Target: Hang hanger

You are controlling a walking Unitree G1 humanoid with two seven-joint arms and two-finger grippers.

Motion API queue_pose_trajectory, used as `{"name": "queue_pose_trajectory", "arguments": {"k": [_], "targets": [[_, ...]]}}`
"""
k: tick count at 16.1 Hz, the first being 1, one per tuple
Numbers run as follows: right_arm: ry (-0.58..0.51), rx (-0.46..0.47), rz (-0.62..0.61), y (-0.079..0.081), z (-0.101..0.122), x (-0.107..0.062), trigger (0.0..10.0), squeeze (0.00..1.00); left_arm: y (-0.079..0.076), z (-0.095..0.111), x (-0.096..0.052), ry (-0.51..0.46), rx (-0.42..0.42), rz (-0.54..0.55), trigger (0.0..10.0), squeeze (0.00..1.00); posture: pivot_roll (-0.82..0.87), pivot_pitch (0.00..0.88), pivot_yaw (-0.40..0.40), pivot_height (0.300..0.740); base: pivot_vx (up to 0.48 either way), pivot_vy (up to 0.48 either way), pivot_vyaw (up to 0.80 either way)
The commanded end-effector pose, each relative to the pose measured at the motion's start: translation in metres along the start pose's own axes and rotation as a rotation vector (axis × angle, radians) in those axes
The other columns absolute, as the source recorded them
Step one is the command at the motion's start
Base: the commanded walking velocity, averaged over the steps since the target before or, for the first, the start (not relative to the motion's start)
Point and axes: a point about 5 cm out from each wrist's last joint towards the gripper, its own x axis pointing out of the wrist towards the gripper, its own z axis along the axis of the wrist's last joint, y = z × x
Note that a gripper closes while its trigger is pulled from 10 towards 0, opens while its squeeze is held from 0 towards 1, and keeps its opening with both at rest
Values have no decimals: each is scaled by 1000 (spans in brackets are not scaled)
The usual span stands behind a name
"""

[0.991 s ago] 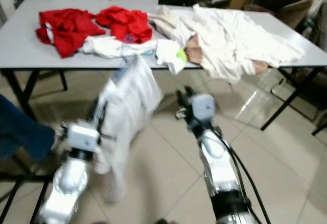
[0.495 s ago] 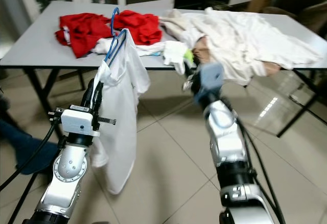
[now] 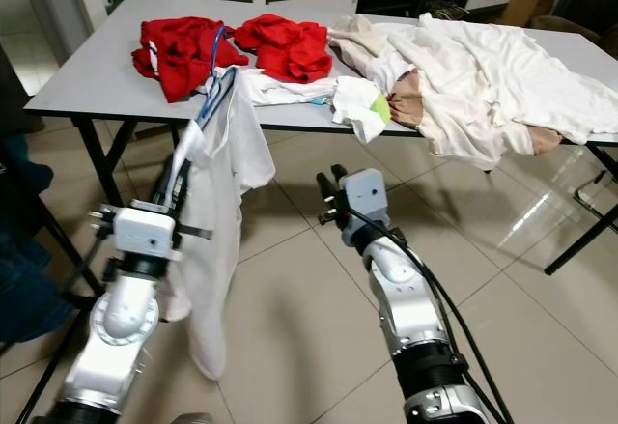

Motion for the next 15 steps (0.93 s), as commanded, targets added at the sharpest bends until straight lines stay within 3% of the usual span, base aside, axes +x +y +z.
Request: {"name": "queue_pose_trajectory", "arguments": {"k": [1,5,7,15], "targets": [[-32,-12,-16,-6,5,-2,10000,0,2,12,10,-59,-1,1,10000,0,272,5,-47,740,0,0,0],[-32,-58,-89,-12,7,5,10000,0,-2,4,6,-5,-50,-6,10000,0,293,0,-56,740,0,0,0],[-33,-28,-139,-17,8,7,10000,0,-4,4,4,0,-57,-4,10000,0,299,0,-58,740,0,0,0],[-36,22,-85,-9,5,11,10000,0,1,3,4,16,-51,-7,10000,0,324,0,-54,740,0,0,0]]}}
